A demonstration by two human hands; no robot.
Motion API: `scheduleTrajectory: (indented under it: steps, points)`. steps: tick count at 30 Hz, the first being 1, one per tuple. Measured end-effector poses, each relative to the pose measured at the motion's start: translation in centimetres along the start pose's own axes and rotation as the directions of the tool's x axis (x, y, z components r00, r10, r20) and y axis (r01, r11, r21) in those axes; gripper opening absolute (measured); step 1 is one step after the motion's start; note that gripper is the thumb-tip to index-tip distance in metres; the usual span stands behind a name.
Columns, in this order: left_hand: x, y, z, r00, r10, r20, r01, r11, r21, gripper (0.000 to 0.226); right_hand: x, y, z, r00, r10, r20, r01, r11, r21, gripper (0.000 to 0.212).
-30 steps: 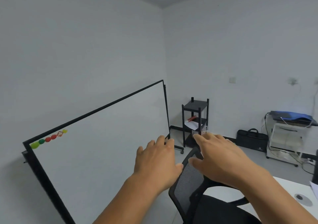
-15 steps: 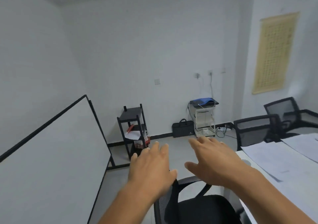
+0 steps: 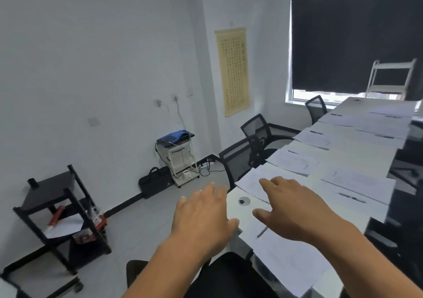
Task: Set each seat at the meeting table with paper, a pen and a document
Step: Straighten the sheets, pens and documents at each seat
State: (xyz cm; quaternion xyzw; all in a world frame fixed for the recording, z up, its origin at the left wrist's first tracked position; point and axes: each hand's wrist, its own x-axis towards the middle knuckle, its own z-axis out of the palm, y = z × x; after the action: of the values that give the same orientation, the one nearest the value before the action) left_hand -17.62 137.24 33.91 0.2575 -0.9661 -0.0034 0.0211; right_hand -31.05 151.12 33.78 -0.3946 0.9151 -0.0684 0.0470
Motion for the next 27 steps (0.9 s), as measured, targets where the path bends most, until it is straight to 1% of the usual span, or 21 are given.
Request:
scheduleTrajectory:
  steps: [3,7,8,11,14,15,19,22,23,25,27]
  points:
    - [2.8,0.0,1.6,0.996,0.07,0.052,-0.07,0.998,-0.001,0.066,1.9,0.9,0.9,0.996,0.081,0.037,-0.082,0.996,0.017,0.073]
    - [6.1,-0.2,3.0,0.988,0.134,0.074,-0.132,0.991,-0.029,0.062,3.1,2.8,1.4,0.986,0.16,0.053,-0.161,0.987,0.02,0.073]
    - [6.2,-0.4,2.9,0.988,0.132,0.077,-0.13,0.991,-0.028,0.063,3.1,2.9,1.3,0.985,0.163,0.051,-0.165,0.986,0.023,0.073]
    - [9.6,0.5,3.7,0.971,0.226,0.083,-0.223,0.974,-0.038,0.067,4.1,5.3,1.8,0.965,0.259,0.047,-0.261,0.965,0.026,0.074]
    - [12.8,1.1,4.7,0.947,0.302,0.109,-0.297,0.953,-0.063,0.071,4.9,6.8,3.2,0.934,0.346,0.084,-0.349,0.937,0.029,0.073]
    - [13.3,0.9,5.1,0.945,0.308,0.109,-0.303,0.951,-0.066,0.072,5.0,6.8,3.6,0.931,0.354,0.092,-0.356,0.934,0.017,0.071]
    - [17.8,0.4,8.5,0.906,0.396,0.147,-0.384,0.917,-0.105,0.077,6.6,7.4,7.0,0.886,0.44,0.145,-0.445,0.896,-0.004,0.068]
    - [21.3,0.0,12.0,0.861,0.474,0.186,-0.456,0.88,-0.129,0.078,8.7,7.5,10.1,0.829,0.526,0.189,-0.531,0.847,-0.028,0.066]
    - [21.9,-0.1,12.6,0.853,0.484,0.196,-0.467,0.875,-0.131,0.078,9.1,7.4,10.6,0.821,0.536,0.198,-0.541,0.841,-0.032,0.065]
    - [24.5,-0.5,15.6,0.802,0.547,0.238,-0.529,0.837,-0.141,0.077,11.0,7.1,13.4,0.777,0.586,0.227,-0.595,0.803,-0.033,0.068]
    - [26.2,-0.7,17.7,0.764,0.587,0.269,-0.573,0.808,-0.136,0.074,12.3,7.0,15.2,0.751,0.61,0.254,-0.628,0.778,-0.013,0.071]
